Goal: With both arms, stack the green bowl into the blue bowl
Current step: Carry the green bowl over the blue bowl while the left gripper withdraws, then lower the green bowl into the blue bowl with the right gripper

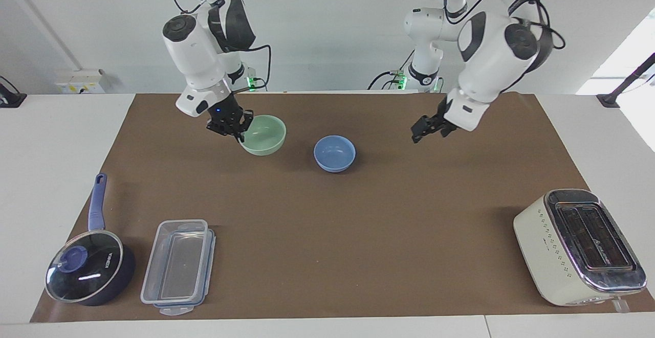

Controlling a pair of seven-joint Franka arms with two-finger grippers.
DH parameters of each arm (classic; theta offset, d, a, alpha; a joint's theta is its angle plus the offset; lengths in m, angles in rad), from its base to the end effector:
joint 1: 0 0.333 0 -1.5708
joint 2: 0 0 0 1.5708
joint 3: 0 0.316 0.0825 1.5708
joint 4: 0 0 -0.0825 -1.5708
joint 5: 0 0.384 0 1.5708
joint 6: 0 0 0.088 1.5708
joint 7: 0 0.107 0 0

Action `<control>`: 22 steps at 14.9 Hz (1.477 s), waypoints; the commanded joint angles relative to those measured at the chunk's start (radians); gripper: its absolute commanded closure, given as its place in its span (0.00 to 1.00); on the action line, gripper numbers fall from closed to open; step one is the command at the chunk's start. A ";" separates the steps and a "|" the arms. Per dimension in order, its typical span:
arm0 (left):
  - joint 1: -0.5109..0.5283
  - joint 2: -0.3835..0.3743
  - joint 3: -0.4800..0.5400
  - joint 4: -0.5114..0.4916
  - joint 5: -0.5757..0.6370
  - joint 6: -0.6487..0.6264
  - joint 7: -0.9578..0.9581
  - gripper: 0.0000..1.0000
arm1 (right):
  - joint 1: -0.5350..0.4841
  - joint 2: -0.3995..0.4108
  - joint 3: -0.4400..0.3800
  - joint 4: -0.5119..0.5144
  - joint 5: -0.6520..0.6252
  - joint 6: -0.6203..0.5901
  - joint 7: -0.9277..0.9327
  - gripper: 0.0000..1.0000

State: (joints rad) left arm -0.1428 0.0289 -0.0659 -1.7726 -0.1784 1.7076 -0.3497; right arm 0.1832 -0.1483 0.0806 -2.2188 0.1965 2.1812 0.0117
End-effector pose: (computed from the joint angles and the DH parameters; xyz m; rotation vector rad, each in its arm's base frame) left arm 0.5466 -0.1324 0.5257 2.9785 0.2593 -0.2083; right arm 0.4913 0.1412 0.4498 -2.9618 -0.2195 -0.1313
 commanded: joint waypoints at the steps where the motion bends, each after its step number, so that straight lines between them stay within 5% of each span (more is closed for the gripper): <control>1: 0.107 -0.067 -0.008 0.016 0.072 -0.127 0.222 0.00 | 0.105 0.065 -0.004 0.013 0.052 0.118 0.069 1.00; 8: 0.131 -0.038 -0.008 0.223 0.158 -0.342 0.287 0.00 | 0.295 0.194 -0.004 0.024 0.052 0.304 0.209 1.00; 20: 0.083 -0.038 0.012 0.191 0.169 -0.240 0.288 0.00 | 0.332 0.225 -0.004 0.004 0.049 0.327 0.211 1.00; 21: 0.081 -0.038 0.011 0.190 0.169 -0.238 0.287 0.00 | 0.332 0.225 -0.004 0.004 0.049 0.327 0.211 0.78; 22: 0.083 -0.040 0.012 0.190 0.169 -0.240 0.288 0.00 | 0.332 0.225 -0.004 0.004 0.047 0.327 0.211 0.17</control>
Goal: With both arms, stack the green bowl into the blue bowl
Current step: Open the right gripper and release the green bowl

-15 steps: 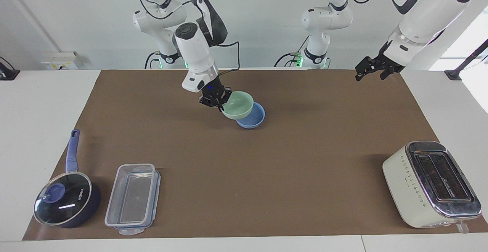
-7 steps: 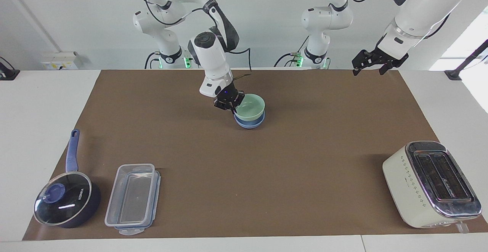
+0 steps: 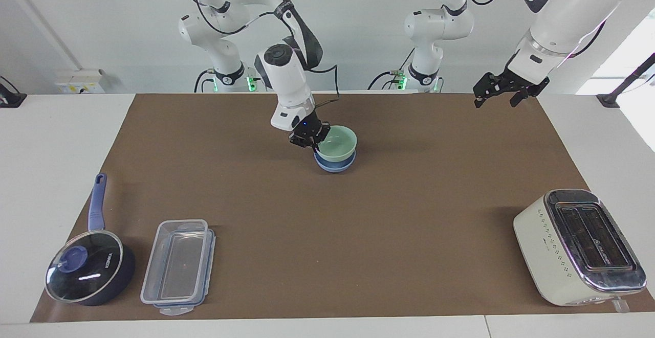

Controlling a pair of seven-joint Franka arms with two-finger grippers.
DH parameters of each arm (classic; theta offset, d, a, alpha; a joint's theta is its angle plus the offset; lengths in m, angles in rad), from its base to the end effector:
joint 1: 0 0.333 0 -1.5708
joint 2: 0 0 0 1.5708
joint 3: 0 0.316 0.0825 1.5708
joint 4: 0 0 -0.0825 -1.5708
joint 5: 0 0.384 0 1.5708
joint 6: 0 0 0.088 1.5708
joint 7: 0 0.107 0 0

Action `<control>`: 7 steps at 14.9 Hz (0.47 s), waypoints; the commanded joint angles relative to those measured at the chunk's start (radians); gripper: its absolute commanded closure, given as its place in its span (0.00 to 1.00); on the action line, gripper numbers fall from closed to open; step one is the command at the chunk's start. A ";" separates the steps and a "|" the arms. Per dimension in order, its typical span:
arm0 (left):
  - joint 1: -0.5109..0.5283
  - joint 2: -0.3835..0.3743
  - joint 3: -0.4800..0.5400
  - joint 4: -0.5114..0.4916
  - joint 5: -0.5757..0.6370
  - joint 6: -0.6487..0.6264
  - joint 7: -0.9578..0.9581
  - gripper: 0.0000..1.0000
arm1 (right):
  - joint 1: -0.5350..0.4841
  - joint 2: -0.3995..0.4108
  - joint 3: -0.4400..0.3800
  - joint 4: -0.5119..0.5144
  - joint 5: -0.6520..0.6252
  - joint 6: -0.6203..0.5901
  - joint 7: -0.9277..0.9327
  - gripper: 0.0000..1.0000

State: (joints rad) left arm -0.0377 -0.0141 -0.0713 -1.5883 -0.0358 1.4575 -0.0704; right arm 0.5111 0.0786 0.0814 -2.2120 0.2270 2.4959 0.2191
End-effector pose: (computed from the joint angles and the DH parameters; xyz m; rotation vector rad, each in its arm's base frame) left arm 0.5336 -0.0629 0.6149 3.1113 -0.0630 -0.1860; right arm 0.4639 0.3103 0.3636 -2.8925 -0.2974 -0.1811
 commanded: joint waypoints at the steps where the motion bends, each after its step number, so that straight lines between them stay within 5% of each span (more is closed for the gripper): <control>1: -0.022 0.003 0.018 0.007 0.027 0.007 0.009 0.00 | 0.004 -0.002 -0.005 -0.003 0.015 0.012 0.003 0.00; 7: -0.019 -0.006 0.016 0.005 0.027 0.004 0.006 0.00 | -0.060 -0.095 -0.011 0.002 0.011 -0.104 -0.003 0.00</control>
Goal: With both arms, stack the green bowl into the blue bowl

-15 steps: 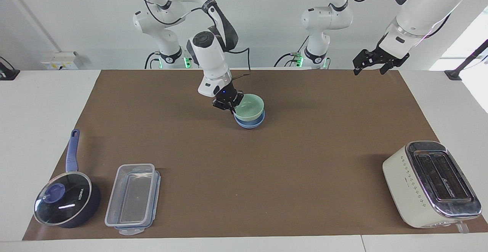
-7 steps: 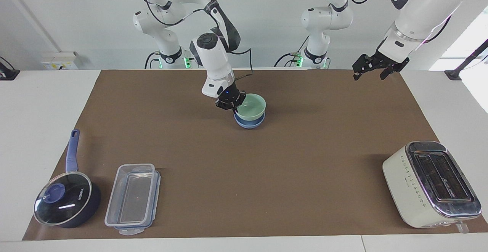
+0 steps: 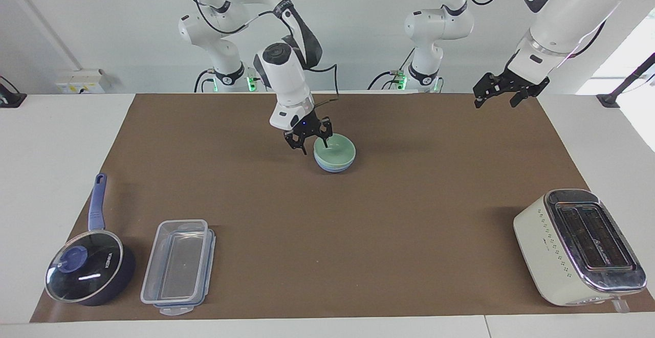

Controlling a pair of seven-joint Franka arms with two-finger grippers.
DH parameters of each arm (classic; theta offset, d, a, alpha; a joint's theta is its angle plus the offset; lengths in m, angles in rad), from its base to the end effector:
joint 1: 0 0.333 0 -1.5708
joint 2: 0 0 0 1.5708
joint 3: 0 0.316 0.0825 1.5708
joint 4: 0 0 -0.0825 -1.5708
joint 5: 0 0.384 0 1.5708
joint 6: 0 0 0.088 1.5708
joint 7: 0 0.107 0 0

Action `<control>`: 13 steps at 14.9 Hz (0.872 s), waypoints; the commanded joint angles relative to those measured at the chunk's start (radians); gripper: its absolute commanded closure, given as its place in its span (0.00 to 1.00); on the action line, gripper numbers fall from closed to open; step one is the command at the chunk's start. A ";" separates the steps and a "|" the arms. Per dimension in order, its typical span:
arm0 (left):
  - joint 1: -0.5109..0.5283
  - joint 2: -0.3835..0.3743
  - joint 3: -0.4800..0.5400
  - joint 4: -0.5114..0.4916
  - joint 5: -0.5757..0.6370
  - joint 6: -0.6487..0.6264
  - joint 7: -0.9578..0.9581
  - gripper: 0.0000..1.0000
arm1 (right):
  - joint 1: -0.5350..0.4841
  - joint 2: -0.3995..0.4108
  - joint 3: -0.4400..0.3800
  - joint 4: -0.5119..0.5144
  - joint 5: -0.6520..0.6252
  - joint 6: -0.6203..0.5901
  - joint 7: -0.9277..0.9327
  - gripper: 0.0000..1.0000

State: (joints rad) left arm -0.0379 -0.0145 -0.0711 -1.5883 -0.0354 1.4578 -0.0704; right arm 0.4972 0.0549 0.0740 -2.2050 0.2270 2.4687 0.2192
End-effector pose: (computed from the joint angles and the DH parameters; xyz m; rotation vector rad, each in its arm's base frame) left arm 0.5335 -0.0628 0.6151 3.1117 -0.0630 -0.1848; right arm 0.4688 0.3004 0.3771 -2.8921 -0.2733 -0.1879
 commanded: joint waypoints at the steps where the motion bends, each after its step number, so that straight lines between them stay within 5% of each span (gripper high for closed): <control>1: -0.019 -0.005 0.016 0.005 0.028 0.004 0.006 0.00 | -0.067 -0.096 -0.003 -0.009 0.008 -0.120 -0.007 0.00; 5: -0.014 -0.007 0.014 0.005 0.026 0.006 0.000 0.00 | -0.195 -0.199 -0.003 -0.016 -0.026 -0.310 -0.007 0.00; 13: -0.005 -0.007 0.016 0.005 0.026 0.004 0.000 0.00 | -0.422 -0.250 -0.005 0.022 -0.158 -0.382 -0.009 0.00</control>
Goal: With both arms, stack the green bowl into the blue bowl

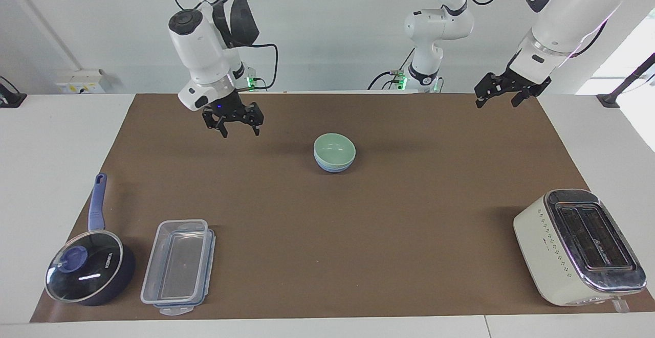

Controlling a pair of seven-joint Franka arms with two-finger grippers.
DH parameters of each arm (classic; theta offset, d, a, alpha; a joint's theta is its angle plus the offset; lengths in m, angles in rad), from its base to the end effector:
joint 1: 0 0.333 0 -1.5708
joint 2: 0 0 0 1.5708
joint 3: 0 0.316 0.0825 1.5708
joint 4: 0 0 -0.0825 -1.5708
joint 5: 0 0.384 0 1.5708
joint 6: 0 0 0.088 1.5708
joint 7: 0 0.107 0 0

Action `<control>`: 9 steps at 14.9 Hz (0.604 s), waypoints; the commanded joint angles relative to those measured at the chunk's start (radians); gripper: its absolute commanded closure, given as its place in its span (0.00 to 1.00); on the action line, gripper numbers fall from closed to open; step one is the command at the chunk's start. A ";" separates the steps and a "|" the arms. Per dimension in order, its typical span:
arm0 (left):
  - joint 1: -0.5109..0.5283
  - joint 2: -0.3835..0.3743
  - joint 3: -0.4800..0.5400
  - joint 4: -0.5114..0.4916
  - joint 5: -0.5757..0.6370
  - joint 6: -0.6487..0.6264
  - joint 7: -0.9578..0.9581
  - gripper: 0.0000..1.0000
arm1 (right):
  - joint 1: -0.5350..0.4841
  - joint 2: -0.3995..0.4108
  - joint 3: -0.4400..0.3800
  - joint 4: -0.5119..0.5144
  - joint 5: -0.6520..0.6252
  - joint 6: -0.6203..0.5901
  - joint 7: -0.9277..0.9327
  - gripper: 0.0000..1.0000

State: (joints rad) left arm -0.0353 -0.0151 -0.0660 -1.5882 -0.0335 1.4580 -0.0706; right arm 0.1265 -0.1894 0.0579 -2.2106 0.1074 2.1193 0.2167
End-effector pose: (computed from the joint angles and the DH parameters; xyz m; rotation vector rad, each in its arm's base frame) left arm 0.5339 -0.0585 0.6155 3.1134 -0.0506 -0.1831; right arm 0.4918 0.0977 0.4681 -3.0353 0.1281 -0.1208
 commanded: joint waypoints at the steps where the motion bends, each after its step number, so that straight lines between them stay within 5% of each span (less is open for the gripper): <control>1: -0.008 -0.006 0.011 0.005 0.024 0.004 0.000 0.00 | -0.077 0.002 0.011 0.057 -0.052 -0.045 -0.007 0.00; 9: -0.008 -0.006 0.011 0.005 0.024 0.004 0.000 0.00 | -0.148 0.146 0.013 0.428 -0.115 -0.338 -0.008 0.00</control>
State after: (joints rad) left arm -0.0351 -0.0151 -0.0633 -1.5881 -0.0325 1.4581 -0.0706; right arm -0.0065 -0.1094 0.0567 -1.8940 0.0111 1.8508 0.2156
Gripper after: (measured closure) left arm 0.000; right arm 0.000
